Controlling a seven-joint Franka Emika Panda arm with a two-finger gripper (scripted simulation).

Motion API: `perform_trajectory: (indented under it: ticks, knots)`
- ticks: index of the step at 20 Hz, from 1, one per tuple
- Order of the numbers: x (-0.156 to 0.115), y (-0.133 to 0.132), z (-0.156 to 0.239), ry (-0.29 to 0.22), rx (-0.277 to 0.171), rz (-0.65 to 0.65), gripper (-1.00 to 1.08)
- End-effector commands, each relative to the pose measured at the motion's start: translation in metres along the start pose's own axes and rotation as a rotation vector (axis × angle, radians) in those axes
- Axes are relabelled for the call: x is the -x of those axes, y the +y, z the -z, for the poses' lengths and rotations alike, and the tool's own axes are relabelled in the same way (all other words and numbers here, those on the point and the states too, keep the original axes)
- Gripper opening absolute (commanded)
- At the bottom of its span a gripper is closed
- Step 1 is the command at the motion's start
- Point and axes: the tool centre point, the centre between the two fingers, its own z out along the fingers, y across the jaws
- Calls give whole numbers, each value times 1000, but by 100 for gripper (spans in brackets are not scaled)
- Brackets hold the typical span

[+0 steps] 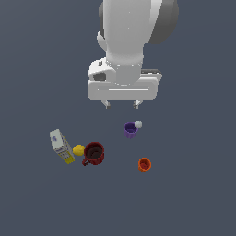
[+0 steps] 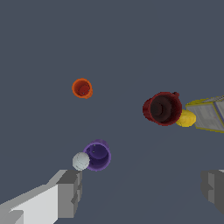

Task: Pick up a designated object from a clutter of objects.

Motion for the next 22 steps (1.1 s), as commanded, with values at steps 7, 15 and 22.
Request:
perform_trajectory:
  ticks: [7, 15, 22]
  knots:
    - [-17, -9, -18, -2, 5, 68, 100]
    - [-50, -29, -61, -6, 10, 215, 100]
    - [-83, -57, -119, -9, 8, 391, 100]
